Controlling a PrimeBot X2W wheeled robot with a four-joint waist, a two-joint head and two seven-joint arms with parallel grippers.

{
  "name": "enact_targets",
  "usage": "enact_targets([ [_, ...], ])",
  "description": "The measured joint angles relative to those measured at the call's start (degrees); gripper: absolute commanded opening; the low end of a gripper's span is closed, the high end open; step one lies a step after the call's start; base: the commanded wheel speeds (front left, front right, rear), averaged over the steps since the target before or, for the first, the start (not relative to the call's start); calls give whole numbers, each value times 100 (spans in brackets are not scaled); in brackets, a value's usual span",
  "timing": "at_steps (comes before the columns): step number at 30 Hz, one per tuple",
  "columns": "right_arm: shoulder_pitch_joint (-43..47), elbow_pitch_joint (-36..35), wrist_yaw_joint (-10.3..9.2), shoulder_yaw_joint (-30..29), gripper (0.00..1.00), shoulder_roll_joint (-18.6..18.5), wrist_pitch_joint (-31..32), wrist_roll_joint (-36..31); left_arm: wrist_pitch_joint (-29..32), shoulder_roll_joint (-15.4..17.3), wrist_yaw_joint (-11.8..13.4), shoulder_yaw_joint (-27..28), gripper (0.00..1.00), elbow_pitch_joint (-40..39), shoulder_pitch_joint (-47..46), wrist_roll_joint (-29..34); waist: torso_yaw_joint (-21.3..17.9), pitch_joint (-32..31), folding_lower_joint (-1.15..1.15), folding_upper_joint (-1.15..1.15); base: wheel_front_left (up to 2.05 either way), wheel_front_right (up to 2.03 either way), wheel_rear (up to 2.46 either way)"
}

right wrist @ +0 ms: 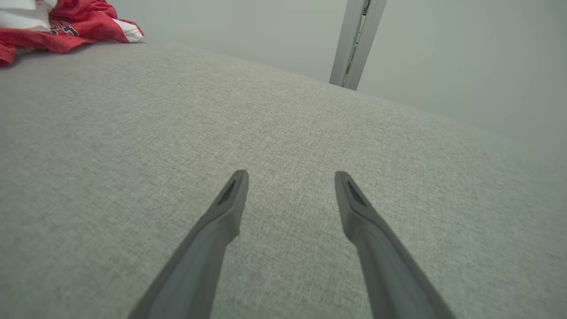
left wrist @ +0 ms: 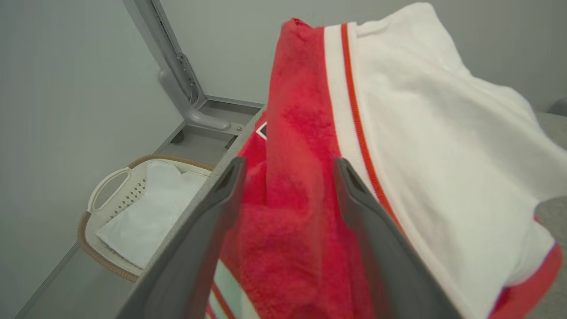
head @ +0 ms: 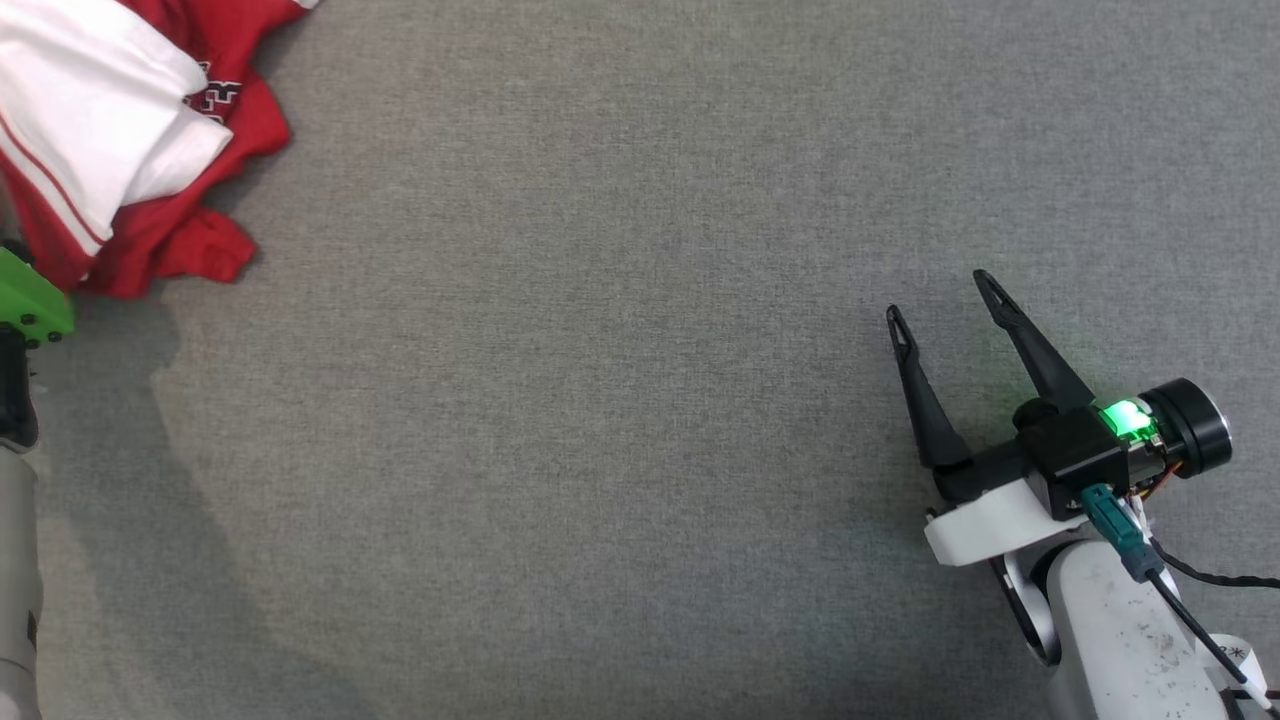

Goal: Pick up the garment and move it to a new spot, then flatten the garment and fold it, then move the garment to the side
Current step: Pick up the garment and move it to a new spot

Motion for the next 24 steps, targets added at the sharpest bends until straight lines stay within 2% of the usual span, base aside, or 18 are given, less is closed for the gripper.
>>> enact_targets([
  [7, -20, -25, 0, 56, 100, 3, -12, 52, 109, 88, -2, -107, 100, 623, -203, -249, -185, 357, 0, 0, 0, 0, 0],
  [8, -27, -27, 0, 65, 100, 5, -15, 54, 151, 99, -2, -112, 95, 694, -231, -312, -203, 383, 0, 0, 0, 0, 0],
  [9, -32, -29, 0, 73, 100, 7, -15, 55, 205, 97, -2, -135, 47, 738, -245, -364, -216, 405, 0, 0, 0, 0, 0],
  [11, -41, -26, 0, 79, 100, 8, -15, 60, 325, 94, -2, -233, 0, 765, -259, -439, -226, 423, 0, 0, 0, 0, 0],
  [17, -48, 47, 0, 85, 100, 5, -15, 110, 561, 230, -3, -524, 0, 727, -260, -737, -201, 337, 0, 0, 0, 0, 0],
  [24, -42, 183, 0, 165, 100, 1, -13, 272, 543, 531, -3, -805, 0, 582, -227, -886, -188, 78, 0, 0, 0, 0, 0],
])
